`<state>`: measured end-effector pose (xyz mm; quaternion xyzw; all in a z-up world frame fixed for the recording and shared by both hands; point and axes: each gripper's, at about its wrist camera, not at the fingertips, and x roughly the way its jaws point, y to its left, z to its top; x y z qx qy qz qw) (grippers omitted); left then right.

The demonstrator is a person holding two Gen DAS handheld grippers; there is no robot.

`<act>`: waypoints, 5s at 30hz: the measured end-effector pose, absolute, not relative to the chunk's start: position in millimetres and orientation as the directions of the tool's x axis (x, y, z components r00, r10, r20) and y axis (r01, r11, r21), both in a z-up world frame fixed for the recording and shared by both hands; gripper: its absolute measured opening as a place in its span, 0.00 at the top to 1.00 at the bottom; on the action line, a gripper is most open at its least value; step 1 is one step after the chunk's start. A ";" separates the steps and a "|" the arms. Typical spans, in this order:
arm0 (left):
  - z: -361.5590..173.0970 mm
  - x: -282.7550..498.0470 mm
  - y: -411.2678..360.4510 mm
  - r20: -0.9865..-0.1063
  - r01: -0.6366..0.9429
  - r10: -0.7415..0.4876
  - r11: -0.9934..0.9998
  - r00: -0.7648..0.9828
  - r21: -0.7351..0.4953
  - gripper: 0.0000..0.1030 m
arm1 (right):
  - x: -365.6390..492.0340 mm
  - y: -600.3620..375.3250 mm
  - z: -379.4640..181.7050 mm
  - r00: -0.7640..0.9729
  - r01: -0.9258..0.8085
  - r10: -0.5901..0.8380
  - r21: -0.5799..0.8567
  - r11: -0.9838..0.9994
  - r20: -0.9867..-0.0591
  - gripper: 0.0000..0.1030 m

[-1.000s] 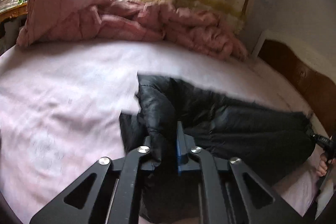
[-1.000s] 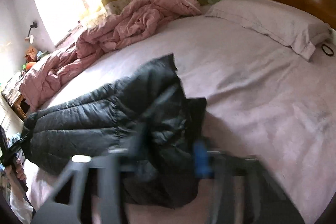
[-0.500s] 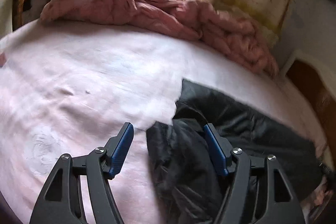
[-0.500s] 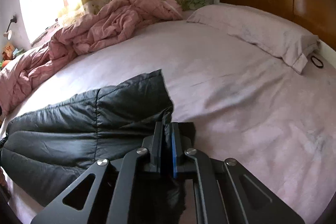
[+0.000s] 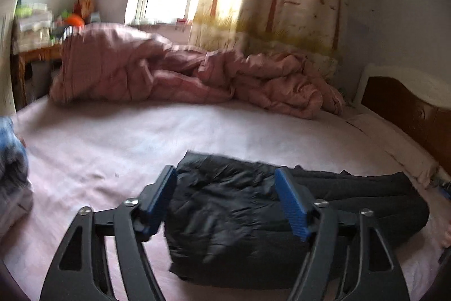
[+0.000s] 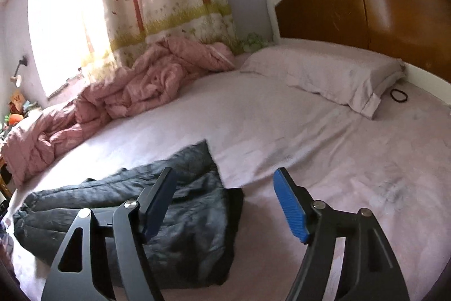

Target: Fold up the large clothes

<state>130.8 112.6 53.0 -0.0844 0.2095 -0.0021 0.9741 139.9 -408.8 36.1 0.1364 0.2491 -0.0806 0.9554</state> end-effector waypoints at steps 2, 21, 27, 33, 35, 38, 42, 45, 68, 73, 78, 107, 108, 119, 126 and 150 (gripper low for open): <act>61.7 121.3 101.6 -0.373 -0.011 -0.046 0.989 0.927 -0.150 0.09 | 131.2 -396.3 45.5 0.881 0.195 -0.078 0.209 0.958 -0.467 0.27; 88.0 83.5 4.9 -0.228 0.072 -0.070 0.997 0.971 0.001 0.00 | 94.2 -313.0 74.7 0.922 0.090 -0.088 -0.014 0.996 -0.378 0.00; 88.8 78.9 -10.2 -0.233 0.105 -0.102 0.994 0.967 0.003 0.00 | 93.2 -304.9 71.3 0.922 0.059 -0.065 -0.026 0.998 -0.383 0.00; 76.5 79.9 -30.6 -0.283 0.217 -0.210 0.976 0.936 -0.006 0.08 | 94.3 -301.0 68.4 0.918 0.049 -0.061 -0.040 0.998 -0.392 0.00; 71.8 77.6 -42.9 -0.298 0.245 -0.225 0.969 0.928 0.033 0.23 | 98.2 -302.5 66.9 0.902 0.006 -0.007 -0.004 1.000 -0.432 0.00; 63.4 84.1 -57.5 -0.365 0.301 -0.258 0.952 0.894 0.064 0.62 | 102.9 -308.3 64.9 0.875 -0.053 0.093 0.096 0.994 -0.474 0.17; 46.8 101.5 -67.5 -0.452 0.361 -0.337 0.932 0.826 -0.035 0.83 | 111.6 -313.0 56.9 0.836 -0.066 0.140 0.156 0.986 -0.531 0.63; 32.4 119.1 -71.7 -0.513 0.392 -0.403 0.910 0.758 -0.136 0.96 | 116.2 -311.1 49.8 0.813 -0.070 0.157 0.173 0.982 -0.560 0.87; -59.5 161.5 -68.2 -0.668 0.241 -0.506 0.858 0.546 -0.453 0.97 | 264.4 -173.4 -46.5 0.287 -0.209 0.359 0.308 0.928 -0.888 0.94; -64.8 166.2 -65.9 -0.663 0.237 -0.531 0.841 0.528 -0.486 0.97 | 292.9 -166.9 -50.0 0.315 -0.163 0.306 0.267 0.950 -0.899 1.00; -64.7 164.5 -67.6 -0.663 0.239 -0.516 0.851 0.542 -0.467 0.97 | 337.8 -158.4 -62.4 0.278 -0.098 0.281 0.264 0.960 -0.918 1.00; 67.0 76.5 0.2 -0.314 0.184 -0.220 0.973 0.923 -0.142 0.00 | 101.4 -377.7 -8.9 0.823 0.215 0.128 0.512 0.832 -0.553 0.12; 65.1 74.8 6.6 -0.308 0.174 -0.213 0.973 0.927 -0.151 0.00 | 107.7 -380.8 -17.3 0.814 0.215 0.172 0.564 0.797 -0.554 0.12; 35.6 92.2 23.6 -0.385 0.135 -0.206 0.970 0.900 -0.203 0.00 | 168.5 -382.5 -70.0 0.802 0.243 0.289 0.727 0.642 -0.523 0.40; 42.3 88.4 33.8 -0.411 0.134 -0.241 0.953 0.879 -0.274 0.00 | 144.8 -403.2 -20.8 0.835 0.271 0.114 0.583 0.766 -0.538 0.78; -45.3 146.6 18.0 -0.664 0.053 -0.227 0.961 0.712 -0.272 0.67 | 132.9 -318.4 142.5 0.907 0.113 -0.055 0.115 0.987 -0.418 0.74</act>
